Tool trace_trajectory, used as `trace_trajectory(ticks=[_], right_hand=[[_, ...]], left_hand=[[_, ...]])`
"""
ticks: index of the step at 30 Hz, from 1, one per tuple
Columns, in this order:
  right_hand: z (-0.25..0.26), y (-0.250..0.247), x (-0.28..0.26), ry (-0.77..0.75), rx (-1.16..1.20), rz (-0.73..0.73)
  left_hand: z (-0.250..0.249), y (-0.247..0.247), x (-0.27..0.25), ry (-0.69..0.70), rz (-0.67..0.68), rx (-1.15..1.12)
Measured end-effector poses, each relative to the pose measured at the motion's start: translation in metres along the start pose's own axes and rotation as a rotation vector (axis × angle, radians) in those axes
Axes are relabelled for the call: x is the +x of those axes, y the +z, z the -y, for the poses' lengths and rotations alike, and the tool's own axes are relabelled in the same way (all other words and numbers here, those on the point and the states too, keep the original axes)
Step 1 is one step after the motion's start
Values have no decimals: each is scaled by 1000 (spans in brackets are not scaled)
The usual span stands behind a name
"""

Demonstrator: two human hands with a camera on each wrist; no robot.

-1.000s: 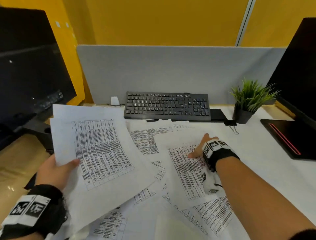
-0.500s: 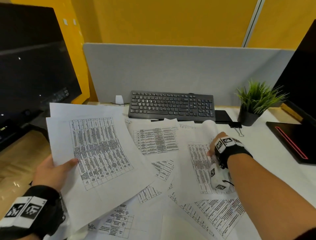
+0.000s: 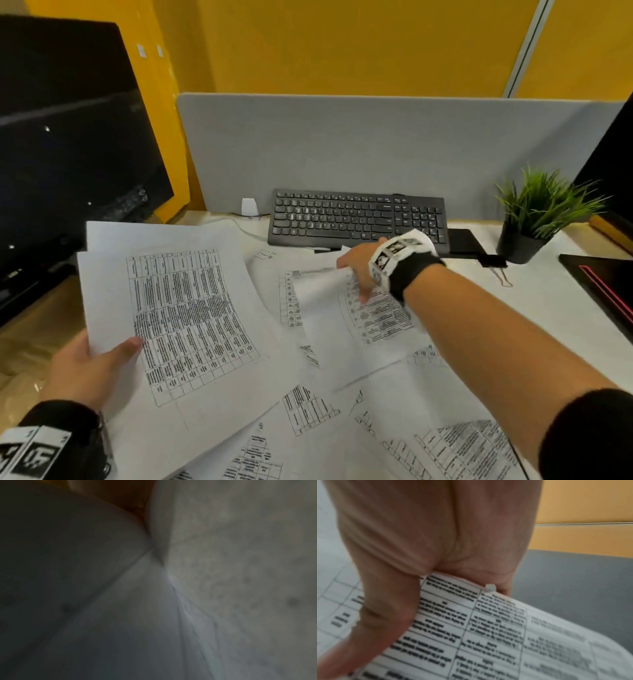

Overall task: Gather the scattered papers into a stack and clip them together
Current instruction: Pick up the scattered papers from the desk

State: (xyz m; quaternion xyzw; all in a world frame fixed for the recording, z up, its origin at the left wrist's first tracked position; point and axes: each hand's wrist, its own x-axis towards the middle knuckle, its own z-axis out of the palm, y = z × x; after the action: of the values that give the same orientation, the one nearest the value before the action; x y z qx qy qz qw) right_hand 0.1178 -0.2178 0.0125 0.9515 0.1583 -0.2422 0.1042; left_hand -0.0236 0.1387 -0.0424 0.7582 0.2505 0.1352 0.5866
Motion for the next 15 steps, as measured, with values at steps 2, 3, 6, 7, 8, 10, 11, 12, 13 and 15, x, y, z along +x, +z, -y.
trace_trajectory(ticks=[2, 3, 6, 7, 8, 10, 11, 12, 13, 15], right_hand=[[7, 2, 22, 28, -80, -18], [8, 4, 32, 49, -98, -25], [5, 7, 61, 66, -50, -19], [0, 8, 74, 60, -30, -4], [-4, 8, 86, 47, -26, 8], [-6, 5, 100, 25, -29, 31], [-6, 2, 103, 14, -27, 33], [-5, 0, 103, 9, -24, 31], [-3, -2, 101, 10, -19, 30], [1, -4, 96, 12, -22, 30]], left_hand=[[5, -5, 4, 7, 7, 23], [6, -7, 6, 10, 16, 38], [6, -12, 6, -4, 31, 44], [3, -13, 4, -3, 32, 42], [2, -13, 3, 2, 32, 31], [-3, -13, 0, 24, 23, 33], [-5, -14, -1, 31, 13, 34], [-6, -13, -2, 29, 2, 22], [-9, -13, -4, 25, -4, 15], [-13, -10, -8, 26, -9, 9]])
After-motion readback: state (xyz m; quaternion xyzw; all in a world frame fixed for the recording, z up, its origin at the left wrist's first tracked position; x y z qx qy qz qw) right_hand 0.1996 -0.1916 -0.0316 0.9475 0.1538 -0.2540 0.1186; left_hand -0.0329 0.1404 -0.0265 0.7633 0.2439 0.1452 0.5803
